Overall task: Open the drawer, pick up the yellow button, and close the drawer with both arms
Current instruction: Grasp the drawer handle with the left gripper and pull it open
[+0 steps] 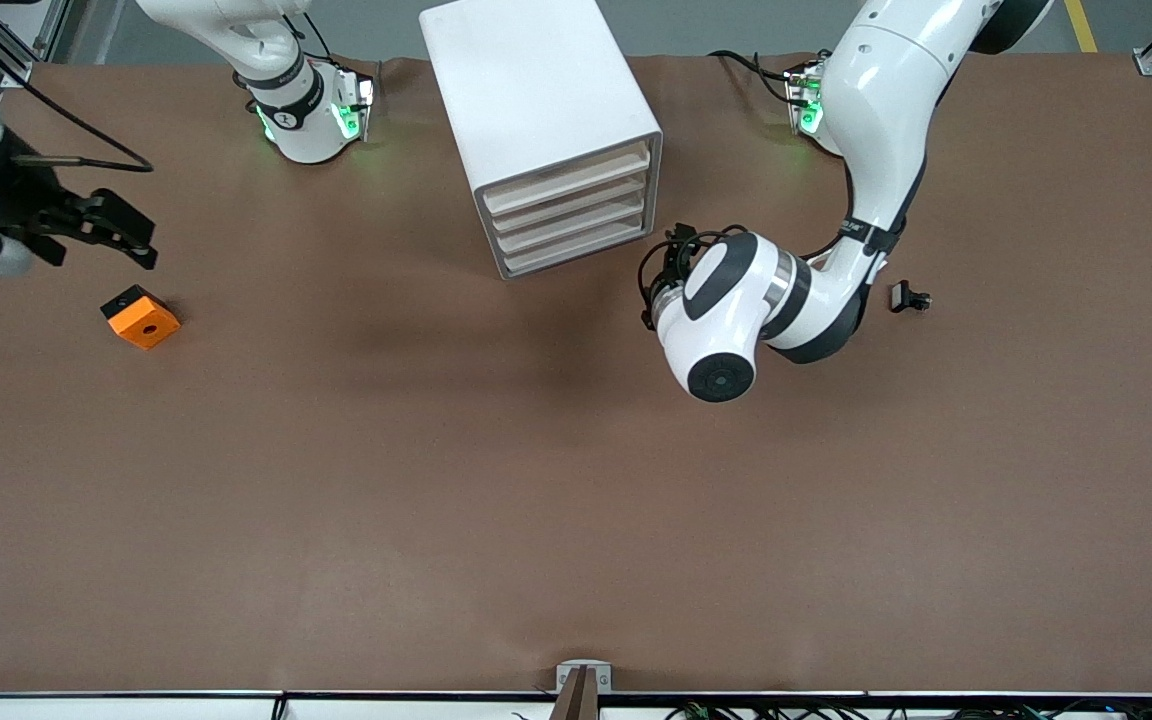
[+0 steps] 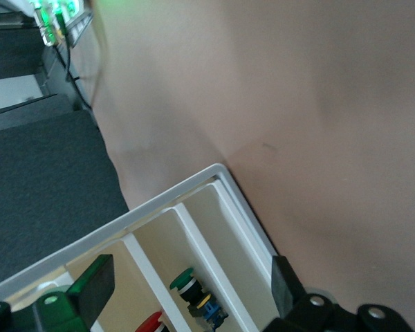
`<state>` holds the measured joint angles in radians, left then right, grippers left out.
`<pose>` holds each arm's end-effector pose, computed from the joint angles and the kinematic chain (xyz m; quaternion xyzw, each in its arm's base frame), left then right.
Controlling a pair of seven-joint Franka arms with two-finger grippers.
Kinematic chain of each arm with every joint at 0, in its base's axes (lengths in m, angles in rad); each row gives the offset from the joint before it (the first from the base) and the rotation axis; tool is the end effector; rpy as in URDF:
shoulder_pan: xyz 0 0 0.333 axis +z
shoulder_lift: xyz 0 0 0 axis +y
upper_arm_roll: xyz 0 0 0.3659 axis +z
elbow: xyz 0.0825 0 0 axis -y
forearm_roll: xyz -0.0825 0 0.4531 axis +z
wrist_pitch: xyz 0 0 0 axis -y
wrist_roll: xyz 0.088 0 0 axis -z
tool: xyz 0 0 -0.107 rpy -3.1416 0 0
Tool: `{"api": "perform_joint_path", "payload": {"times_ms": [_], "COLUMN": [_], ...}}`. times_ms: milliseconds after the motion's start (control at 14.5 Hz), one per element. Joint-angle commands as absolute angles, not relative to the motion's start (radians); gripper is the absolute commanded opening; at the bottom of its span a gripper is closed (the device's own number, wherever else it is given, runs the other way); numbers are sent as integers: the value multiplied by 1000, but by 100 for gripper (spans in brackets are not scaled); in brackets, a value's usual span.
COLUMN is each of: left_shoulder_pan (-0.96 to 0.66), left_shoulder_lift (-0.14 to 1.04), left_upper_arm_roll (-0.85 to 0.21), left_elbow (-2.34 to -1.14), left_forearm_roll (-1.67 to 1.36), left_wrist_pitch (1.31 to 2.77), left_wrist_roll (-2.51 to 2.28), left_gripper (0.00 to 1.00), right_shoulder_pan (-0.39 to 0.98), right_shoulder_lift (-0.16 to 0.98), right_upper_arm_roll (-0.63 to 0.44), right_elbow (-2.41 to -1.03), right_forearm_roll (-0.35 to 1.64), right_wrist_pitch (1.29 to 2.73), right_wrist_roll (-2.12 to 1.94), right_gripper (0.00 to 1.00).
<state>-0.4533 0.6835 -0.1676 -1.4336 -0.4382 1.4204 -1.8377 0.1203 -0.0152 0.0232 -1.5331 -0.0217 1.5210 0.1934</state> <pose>0.5782 -0.4493 0.2814 -0.7193 -0.5515 0.3615 0.2184 0.6074 0.0855 0.6998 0.9996 -0.0255 0.0034 0.0106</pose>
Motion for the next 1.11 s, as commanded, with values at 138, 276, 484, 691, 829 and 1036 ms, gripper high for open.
{"api": "perform_joint_path", "payload": {"times_ms": [138, 276, 484, 691, 829, 1036], "left_shoulder_pan": [-517, -512, -515, -509, -508, -511], "left_shoulder_lift": [706, 727, 759, 769, 767, 769], "left_upper_arm_roll": [-161, -160, -160, -156, -155, -155], "left_elbow": [-1410, -1407, -1405, -1405, -1405, -1405], "left_forearm_roll": [-558, -650, -736, -814, -841, -848], "left_wrist_pitch": [1370, 1359, 1359, 1358, 1356, 1341], "left_wrist_roll": [-1951, -2052, -2201, -2265, -2308, -2358], "left_gripper": [100, 100, 89, 80, 79, 71], "right_shoulder_pan": [211, 267, 354, 437, 474, 485], "right_shoulder_lift": [-12, -12, 1, 26, 44, 58], "right_upper_arm_roll": [20, 20, 20, 20, 20, 20], "right_elbow": [-1557, -1557, -1557, -1557, -1555, -1555], "right_forearm_roll": [-17, -17, -18, -17, -18, -17], "right_wrist_pitch": [1486, 1479, 1479, 1488, 1494, 1506], "right_wrist_roll": [282, 388, 489, 596, 636, 637], "right_gripper": [100, 100, 100, 100, 100, 100]}}
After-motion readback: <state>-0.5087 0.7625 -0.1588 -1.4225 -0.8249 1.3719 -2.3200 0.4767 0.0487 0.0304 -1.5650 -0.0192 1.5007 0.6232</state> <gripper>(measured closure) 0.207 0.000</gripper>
